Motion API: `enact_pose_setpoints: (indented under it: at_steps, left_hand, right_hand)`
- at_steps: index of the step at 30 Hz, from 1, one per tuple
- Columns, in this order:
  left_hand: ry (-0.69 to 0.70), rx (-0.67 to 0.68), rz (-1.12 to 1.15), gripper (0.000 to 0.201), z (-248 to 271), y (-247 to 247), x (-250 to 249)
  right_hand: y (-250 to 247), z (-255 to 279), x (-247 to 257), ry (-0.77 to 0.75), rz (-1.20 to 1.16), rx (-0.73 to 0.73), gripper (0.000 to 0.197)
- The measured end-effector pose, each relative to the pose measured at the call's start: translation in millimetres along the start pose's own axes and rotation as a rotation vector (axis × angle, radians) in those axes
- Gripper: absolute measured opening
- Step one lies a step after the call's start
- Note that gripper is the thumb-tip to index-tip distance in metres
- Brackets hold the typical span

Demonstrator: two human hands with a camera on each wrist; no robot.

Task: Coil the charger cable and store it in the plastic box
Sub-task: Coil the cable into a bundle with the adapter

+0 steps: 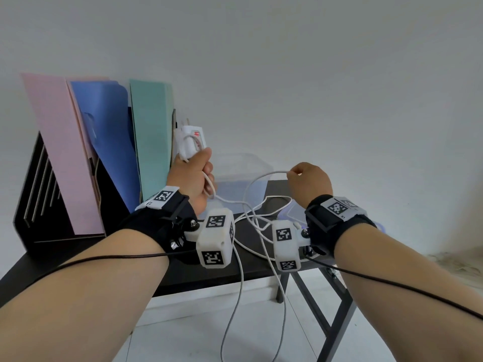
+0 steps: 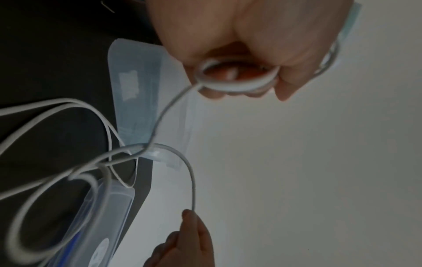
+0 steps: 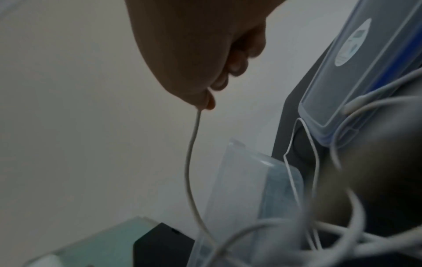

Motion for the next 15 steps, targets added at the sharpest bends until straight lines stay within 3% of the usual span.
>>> enact_pose_setpoints:
  at_steps: [3,6,9,11,13,15]
  left_hand:
    - [-0.031,-0.050,-0.013,0.017,-5.5,-7.4,1.1]
    - [-0.069,-0.018,0.018,0.020,-6.4,-11.1,3.0]
    - [-0.048,0.061,0.024,0.022,-3.8,-6.3,4.2]
    - [-0.029,0.099,0.026,0.023,-2.0,-0.3,4.6]
    - [-0.020,0.126,0.028,0.022,-0.9,5.0,4.3]
    - [-0.009,0.151,0.011,0.021,0.0,8.4,2.9]
  right_hand:
    - [-3.3,-0.3,2.0,0.061,-0.067,-0.102,0.018]
    - [-7.6,-0.5,8.4,0.103,0.078,-0.128,0.025]
    - [-2.3,10.0,23.5,-0.111,0.134,-0.080,0.043]
    - [4.4,23.6,37.2,-0.314,0.120,-0.044,0.041]
    - [14.9,34.7,49.2,-0.472,0.040,0.085,0.035]
    - [26.5,42.8,57.2,-0.535,-0.054,0.282,0.033]
Point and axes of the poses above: each hand's wrist, its own z-axis away from the middle knuckle, its own y-axis out of the palm, x = y × z, the point moved 2 cm from there along -z, towards the middle knuckle, and after that the axes turned 5 degrees about -y, right-handed, at the moved point
